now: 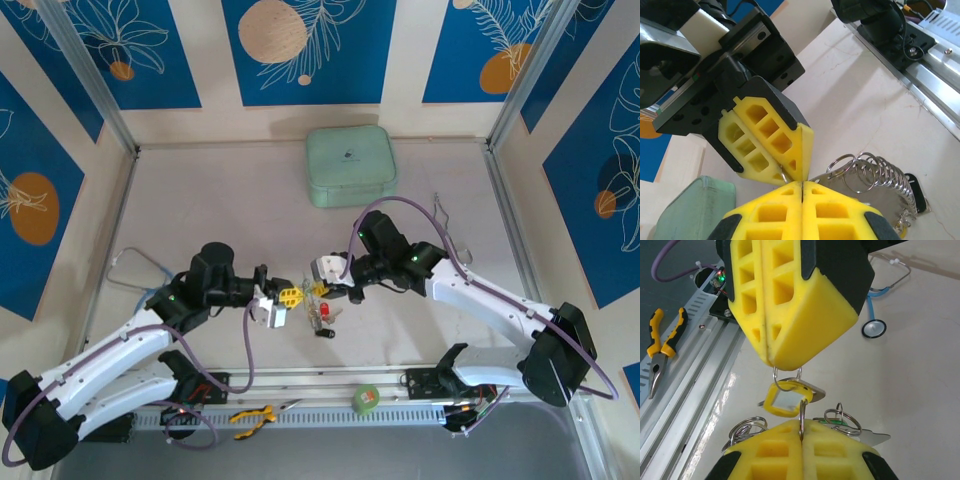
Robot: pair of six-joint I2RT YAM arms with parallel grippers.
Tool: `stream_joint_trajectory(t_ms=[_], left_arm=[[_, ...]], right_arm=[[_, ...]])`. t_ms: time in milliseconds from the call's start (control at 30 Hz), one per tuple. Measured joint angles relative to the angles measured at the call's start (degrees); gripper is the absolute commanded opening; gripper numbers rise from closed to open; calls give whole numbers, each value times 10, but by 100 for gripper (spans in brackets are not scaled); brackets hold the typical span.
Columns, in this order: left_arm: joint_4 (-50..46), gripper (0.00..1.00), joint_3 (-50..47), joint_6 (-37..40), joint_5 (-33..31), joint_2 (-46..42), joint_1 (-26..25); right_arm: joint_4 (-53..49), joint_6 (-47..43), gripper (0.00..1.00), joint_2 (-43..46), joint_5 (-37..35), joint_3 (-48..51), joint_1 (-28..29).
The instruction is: Put the keys on the keyring
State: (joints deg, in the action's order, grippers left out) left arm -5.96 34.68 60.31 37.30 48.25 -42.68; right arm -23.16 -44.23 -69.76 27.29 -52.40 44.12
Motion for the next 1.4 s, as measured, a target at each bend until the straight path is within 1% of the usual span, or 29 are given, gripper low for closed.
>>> stream_joint_trajectory(t_ms=[267, 500, 767, 1400], left_arm=[[-5, 0, 0, 18, -31, 3, -7], [-5, 0, 0, 24, -33, 6, -9], [-5, 0, 0, 33, -35, 9, -14], [-5, 0, 0, 62, -54, 9, -25]], right_arm=[[-24, -8, 0, 1, -7, -1, 8], [-47, -10, 0, -3, -7, -9, 16], [-48, -14, 0, -26, -1, -28, 17], [-47, -12, 0, -26, 2, -28, 12]])
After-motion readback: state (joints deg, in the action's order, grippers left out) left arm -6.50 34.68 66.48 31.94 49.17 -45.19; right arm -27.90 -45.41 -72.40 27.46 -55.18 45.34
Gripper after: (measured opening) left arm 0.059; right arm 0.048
